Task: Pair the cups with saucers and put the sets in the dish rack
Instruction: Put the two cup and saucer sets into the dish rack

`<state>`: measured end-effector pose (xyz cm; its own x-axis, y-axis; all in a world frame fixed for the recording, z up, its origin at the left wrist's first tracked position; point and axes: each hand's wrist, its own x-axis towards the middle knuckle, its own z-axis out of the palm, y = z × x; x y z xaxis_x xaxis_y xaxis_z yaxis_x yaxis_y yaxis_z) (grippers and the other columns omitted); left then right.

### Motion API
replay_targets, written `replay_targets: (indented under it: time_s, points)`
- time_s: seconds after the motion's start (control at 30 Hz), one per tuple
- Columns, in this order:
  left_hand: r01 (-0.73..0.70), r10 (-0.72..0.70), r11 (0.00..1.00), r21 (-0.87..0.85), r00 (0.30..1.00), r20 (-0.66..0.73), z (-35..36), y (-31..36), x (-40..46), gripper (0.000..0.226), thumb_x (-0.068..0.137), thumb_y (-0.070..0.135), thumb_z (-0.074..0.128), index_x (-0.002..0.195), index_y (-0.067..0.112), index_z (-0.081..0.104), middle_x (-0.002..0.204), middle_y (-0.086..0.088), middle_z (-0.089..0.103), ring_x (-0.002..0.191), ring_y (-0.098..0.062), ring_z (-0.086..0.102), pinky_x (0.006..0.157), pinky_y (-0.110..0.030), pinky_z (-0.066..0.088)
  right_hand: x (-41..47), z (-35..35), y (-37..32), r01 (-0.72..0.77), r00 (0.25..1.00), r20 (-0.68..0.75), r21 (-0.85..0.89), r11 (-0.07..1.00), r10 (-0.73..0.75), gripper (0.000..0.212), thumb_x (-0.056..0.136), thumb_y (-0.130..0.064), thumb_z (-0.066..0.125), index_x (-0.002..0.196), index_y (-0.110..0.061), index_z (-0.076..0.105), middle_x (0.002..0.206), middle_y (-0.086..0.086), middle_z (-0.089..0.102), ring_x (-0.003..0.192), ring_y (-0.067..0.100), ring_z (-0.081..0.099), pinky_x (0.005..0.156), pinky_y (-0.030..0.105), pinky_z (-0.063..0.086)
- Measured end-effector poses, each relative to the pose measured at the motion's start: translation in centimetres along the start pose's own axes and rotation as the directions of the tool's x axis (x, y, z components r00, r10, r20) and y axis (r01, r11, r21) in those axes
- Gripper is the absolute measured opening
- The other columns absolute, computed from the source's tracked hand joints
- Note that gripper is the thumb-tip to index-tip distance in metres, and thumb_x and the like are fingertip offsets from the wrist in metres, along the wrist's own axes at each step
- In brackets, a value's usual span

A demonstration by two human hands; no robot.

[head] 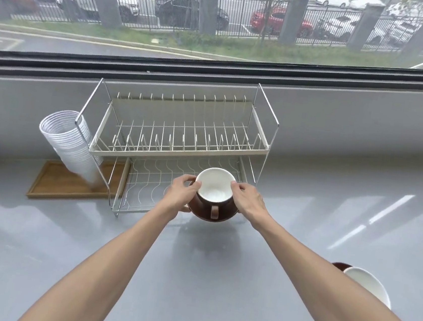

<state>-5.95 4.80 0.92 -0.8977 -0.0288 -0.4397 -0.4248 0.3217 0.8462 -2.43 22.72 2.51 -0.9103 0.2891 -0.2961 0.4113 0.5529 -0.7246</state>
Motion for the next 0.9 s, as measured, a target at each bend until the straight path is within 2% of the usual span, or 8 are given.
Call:
replay_targets:
  time_s: [0.07,0.13,0.23,0.37,0.47,0.57,0.73,0.9]
  points:
    - [0.024,-0.024,0.999,-0.032,1.000,-0.011,0.2,0.3,1.4,0.028,0.089,0.038,0.061,0.116,0.032,0.064,0.113,-0.010,0.070,0.097,-0.028,0.070,0.070,-0.046,0.064,1.6,0.4,-0.3,0.005,1.000,0.025,0.005,1.000,-0.005,0.039,0.099,-0.043,0.036,0.073,-0.021,0.055,0.084,0.002,0.061,0.093,0.029,0.056,0.080,0.036,0.043]
    - [0.023,-0.024,0.999,-0.034,0.999,-0.041,0.3,0.6,2.9,0.027,0.090,0.035,0.062,0.117,0.029,0.064,0.113,-0.010,0.069,0.091,-0.028,0.068,0.070,-0.047,0.064,3.1,0.8,-0.6,0.015,0.999,0.048,0.023,1.000,-0.016,0.038,0.100,-0.041,0.037,0.097,-0.016,0.066,0.103,0.008,0.068,0.101,0.029,0.058,0.081,0.035,0.041]
    - [0.025,-0.027,0.999,-0.036,0.998,-0.064,0.3,0.8,5.2,0.027,0.091,0.035,0.062,0.118,0.027,0.064,0.113,-0.011,0.067,0.087,-0.026,0.065,0.065,-0.043,0.063,5.0,1.4,-1.2,0.031,0.998,0.051,0.027,0.999,-0.032,0.042,0.101,-0.037,0.038,0.122,-0.011,0.064,0.120,0.011,0.067,0.115,0.031,0.057,0.085,0.032,0.037]
    - [0.047,-0.051,0.997,-0.065,0.998,-0.048,0.5,1.0,7.7,0.032,0.094,0.035,0.061,0.122,0.021,0.062,0.107,-0.011,0.069,0.082,-0.022,0.066,0.061,-0.034,0.060,7.7,2.3,-1.6,0.027,0.999,0.034,0.027,0.999,-0.028,0.042,0.102,-0.034,0.036,0.125,-0.009,0.061,0.121,0.012,0.066,0.113,0.032,0.057,0.081,0.031,0.034]
    - [0.098,-0.103,0.987,-0.123,0.994,-0.032,0.8,1.3,9.2,0.025,0.093,0.031,0.063,0.112,0.013,0.063,0.109,-0.016,0.072,0.085,-0.025,0.069,0.062,-0.032,0.059,9.6,2.8,-1.9,-0.019,0.999,0.027,0.051,0.999,0.017,0.040,0.101,-0.029,0.036,0.112,-0.002,0.063,0.109,0.015,0.066,0.101,0.033,0.058,0.080,0.036,0.040]
    - [0.136,-0.139,0.975,-0.178,0.990,-0.001,1.0,1.4,10.4,0.034,0.088,0.027,0.068,0.119,0.014,0.063,0.102,-0.010,0.073,0.079,-0.020,0.070,0.060,-0.028,0.060,10.7,2.9,-2.5,-0.039,0.999,0.019,0.082,0.996,0.037,0.041,0.102,-0.030,0.039,0.120,-0.002,0.062,0.119,0.020,0.065,0.111,0.039,0.057,0.094,0.042,0.045]
    - [0.097,-0.101,0.984,-0.152,0.995,-0.018,1.4,2.0,11.5,0.046,0.090,0.038,0.066,0.132,0.022,0.057,0.124,-0.006,0.069,0.103,-0.026,0.072,0.072,-0.041,0.063,12.0,3.3,-2.8,-0.055,0.998,0.022,0.100,0.993,0.053,0.042,0.103,-0.038,0.034,0.131,-0.015,0.057,0.131,0.016,0.061,0.121,0.036,0.055,0.103,0.042,0.044]
    - [0.061,-0.064,0.989,-0.136,0.998,-0.015,1.5,2.3,11.7,0.032,0.093,0.034,0.062,0.123,0.022,0.062,0.117,-0.004,0.069,0.096,-0.023,0.070,0.079,-0.049,0.062,12.4,3.2,-2.6,-0.051,0.999,0.022,0.112,0.992,0.049,0.040,0.104,-0.032,0.034,0.129,-0.011,0.057,0.134,0.019,0.059,0.125,0.037,0.052,0.104,0.043,0.041]
